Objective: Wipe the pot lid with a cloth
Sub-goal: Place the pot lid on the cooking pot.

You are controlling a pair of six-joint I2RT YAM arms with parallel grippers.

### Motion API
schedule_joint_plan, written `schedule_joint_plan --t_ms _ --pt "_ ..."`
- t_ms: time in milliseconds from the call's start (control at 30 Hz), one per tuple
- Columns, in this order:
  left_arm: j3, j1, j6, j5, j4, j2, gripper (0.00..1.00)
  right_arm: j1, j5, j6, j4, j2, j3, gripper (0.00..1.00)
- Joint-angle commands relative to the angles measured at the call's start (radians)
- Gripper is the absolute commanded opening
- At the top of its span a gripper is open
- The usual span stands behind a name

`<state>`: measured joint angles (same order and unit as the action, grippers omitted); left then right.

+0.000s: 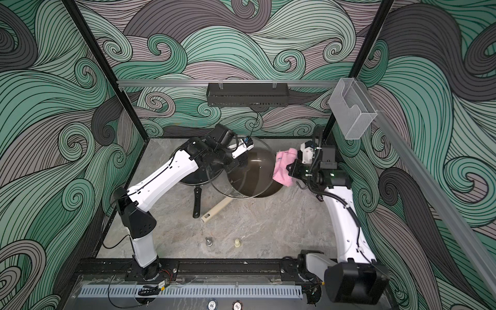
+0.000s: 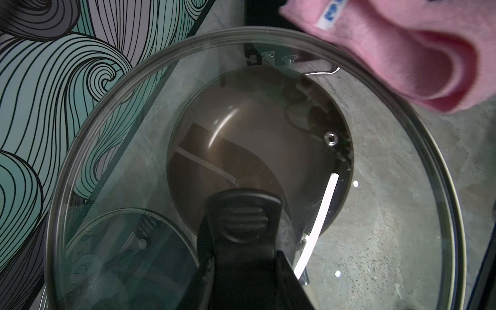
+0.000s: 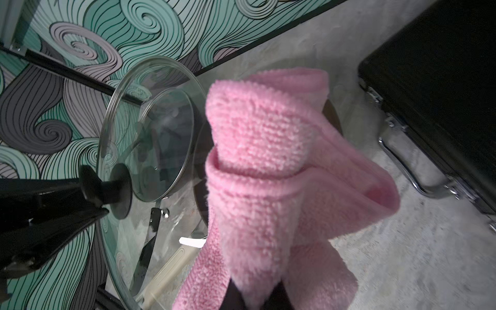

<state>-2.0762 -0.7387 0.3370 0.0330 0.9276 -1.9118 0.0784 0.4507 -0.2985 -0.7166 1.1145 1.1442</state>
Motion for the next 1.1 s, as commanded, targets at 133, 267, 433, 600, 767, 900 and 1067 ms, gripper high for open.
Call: schedule_joint_plan --t_ms 133,267,433,600,767,900,1067 --pt "-0.34 0.05 -0.087 0.063 0.029 -0.176 0.0 0.144 0.026 -0.075 -0.008 -0.154 -0.191 0.0" --pt "-0.442 0.065 -0.122 0.095 0.052 -0.266 0.0 0.158 0.0 -0.09 0.005 -0.188 -0.277 0.0" --pt "-0.51 0.077 -0.176 0.115 0.063 -0.34 0.0 0.159 -0.017 -0.094 0.027 -0.209 -0.355 0.0" --pt "-0.513 0.076 -0.222 0.14 0.024 -0.381 0.0 0.158 -0.018 -0.089 0.036 -0.217 -0.398 0.0" --pt "-0.572 0.064 -0.222 0.115 0.032 -0.441 0.0 0.158 -0.014 -0.097 0.044 -0.233 -0.438 0.0" --pt "-0.593 0.054 -0.22 0.104 0.027 -0.472 0.0 0.158 -0.024 -0.108 0.048 -0.254 -0.488 0.0" --pt "-0.609 0.043 -0.219 0.098 0.009 -0.494 0.0 0.158 -0.027 -0.13 0.057 -0.283 -0.545 0.0"
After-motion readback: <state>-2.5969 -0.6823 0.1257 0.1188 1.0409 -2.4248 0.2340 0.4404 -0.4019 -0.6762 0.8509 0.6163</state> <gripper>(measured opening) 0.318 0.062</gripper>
